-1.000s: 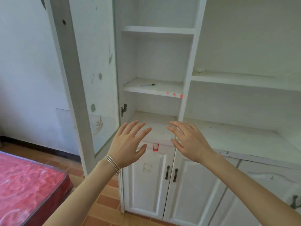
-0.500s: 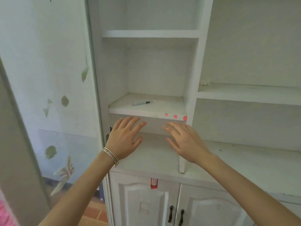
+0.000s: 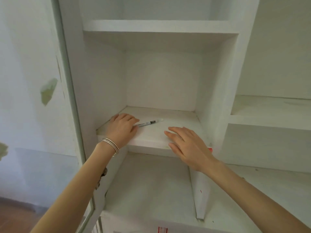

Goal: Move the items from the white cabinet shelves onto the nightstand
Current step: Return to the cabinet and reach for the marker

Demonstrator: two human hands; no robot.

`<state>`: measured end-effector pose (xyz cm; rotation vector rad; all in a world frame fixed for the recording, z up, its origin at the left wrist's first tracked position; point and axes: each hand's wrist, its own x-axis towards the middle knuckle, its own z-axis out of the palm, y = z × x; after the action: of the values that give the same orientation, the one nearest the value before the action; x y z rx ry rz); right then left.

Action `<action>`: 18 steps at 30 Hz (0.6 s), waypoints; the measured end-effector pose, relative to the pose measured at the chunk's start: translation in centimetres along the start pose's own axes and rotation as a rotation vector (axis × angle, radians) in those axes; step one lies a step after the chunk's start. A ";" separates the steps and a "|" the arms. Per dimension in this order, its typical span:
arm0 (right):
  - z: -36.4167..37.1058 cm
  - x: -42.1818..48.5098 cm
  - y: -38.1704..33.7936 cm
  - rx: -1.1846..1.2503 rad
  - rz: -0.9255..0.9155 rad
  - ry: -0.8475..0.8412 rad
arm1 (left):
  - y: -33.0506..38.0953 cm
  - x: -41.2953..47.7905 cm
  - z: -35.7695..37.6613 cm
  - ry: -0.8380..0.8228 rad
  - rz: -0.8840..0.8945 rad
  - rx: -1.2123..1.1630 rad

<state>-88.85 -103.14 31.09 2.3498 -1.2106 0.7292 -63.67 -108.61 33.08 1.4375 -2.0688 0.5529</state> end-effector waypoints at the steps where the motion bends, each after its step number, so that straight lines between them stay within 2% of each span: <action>1: 0.2 0.2 0.2 0.007 -0.004 0.001 | -0.3 0.4 0.3 0.002 -0.006 -0.005; 7: 0.5 1.4 0.8 0.036 -0.053 0.018 | 0.0 1.8 0.1 -0.048 -0.007 -0.003; 13: 0.5 1.7 1.2 0.073 -0.052 0.070 | 0.7 -0.2 -0.2 0.178 0.004 -0.264; 18: 0.7 1.7 1.4 0.076 -0.102 0.124 | 2.8 -3.9 -1.8 0.268 -0.060 -0.404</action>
<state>-89.02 -105.37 31.77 2.3693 -1.0197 0.8860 -64.92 -103.81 31.89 1.1194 -1.7927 0.2646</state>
